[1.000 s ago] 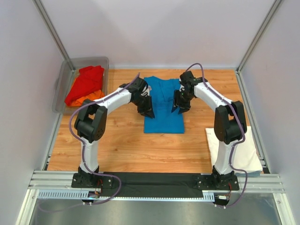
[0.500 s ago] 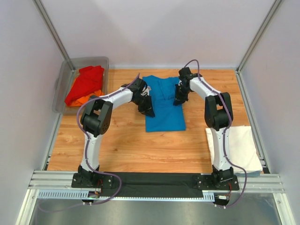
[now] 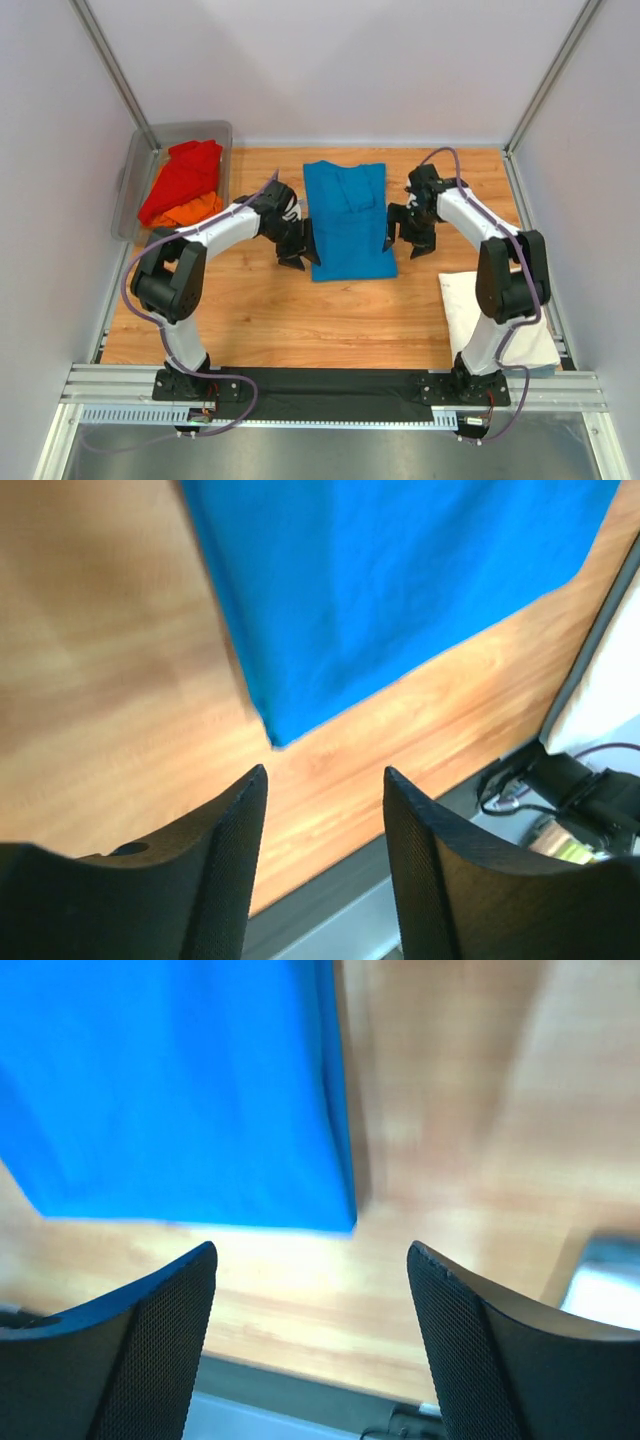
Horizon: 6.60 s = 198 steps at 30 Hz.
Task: Fold and stack the t-shirts
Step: Fold the tshirt
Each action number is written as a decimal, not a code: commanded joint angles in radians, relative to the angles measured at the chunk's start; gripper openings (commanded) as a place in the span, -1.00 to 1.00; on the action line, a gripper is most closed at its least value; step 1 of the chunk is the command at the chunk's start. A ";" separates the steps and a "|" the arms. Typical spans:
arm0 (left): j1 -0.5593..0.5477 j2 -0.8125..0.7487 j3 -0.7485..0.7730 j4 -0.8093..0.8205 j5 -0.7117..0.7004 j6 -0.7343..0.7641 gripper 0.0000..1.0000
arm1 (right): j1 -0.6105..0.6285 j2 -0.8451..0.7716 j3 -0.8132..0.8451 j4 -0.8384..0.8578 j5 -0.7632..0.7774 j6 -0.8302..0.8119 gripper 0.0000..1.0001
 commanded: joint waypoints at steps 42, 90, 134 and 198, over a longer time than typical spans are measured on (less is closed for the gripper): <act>-0.022 -0.084 -0.592 0.734 -0.228 -1.010 -0.58 | -0.063 -0.193 -0.757 0.758 -0.074 0.763 -0.54; 0.073 -0.422 -0.095 -0.190 -0.183 -0.397 -1.00 | 0.106 -0.444 -0.245 -0.069 -0.214 0.292 -0.99; 0.118 -0.069 -0.027 0.080 -0.042 0.268 0.22 | -0.048 0.049 -0.076 0.233 -0.269 -0.017 0.46; 0.143 0.051 -0.069 0.142 0.154 0.239 -1.00 | -0.206 0.216 -0.194 0.618 -0.445 0.330 -0.99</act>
